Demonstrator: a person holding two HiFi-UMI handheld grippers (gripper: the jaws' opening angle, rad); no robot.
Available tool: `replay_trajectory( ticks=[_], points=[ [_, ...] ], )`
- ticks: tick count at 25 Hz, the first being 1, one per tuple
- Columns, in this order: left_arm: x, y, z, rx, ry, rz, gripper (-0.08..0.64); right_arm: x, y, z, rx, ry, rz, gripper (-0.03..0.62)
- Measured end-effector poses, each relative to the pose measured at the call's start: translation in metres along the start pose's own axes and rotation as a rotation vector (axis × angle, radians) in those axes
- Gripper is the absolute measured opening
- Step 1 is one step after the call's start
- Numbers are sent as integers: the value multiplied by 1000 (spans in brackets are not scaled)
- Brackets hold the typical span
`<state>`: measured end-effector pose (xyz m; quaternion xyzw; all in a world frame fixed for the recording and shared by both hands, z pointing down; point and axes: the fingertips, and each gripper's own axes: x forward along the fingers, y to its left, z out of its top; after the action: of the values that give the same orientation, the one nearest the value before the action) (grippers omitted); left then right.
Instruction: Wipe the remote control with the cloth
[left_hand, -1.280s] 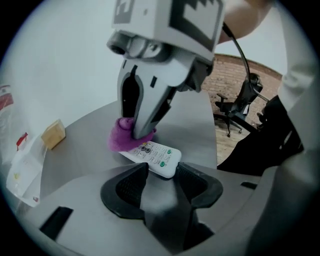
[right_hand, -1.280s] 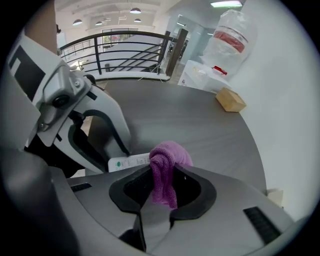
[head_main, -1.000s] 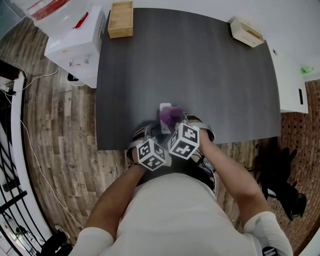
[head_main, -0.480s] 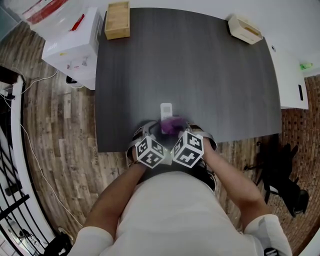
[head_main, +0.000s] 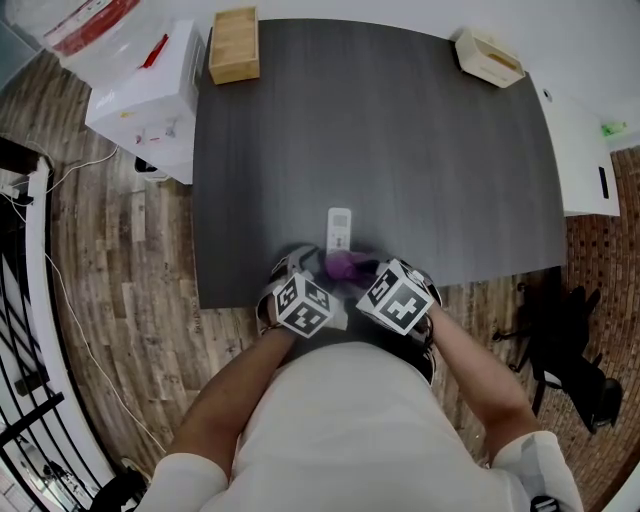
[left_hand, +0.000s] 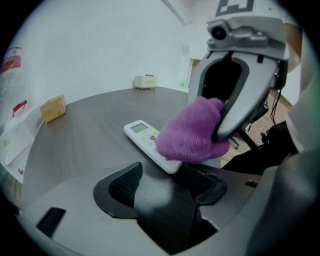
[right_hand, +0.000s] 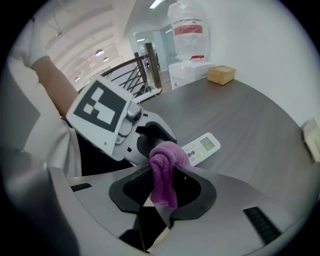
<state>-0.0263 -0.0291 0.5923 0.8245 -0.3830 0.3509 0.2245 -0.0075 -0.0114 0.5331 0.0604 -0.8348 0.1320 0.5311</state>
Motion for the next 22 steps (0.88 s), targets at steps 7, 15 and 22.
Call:
replay_trajectory(
  ticks=[7, 15, 22],
  points=[
    [-1, 3, 0, -18, 15, -7, 261, 8, -53, 11, -18, -37, -248, 110],
    [-7, 7, 29, -333, -100, -226, 261, 13, -71, -17, 388, -208, -157, 110],
    [16, 10, 36, -567, -12, -332, 219, 14, -77, -19, 639, -336, -74, 110]
  ],
)
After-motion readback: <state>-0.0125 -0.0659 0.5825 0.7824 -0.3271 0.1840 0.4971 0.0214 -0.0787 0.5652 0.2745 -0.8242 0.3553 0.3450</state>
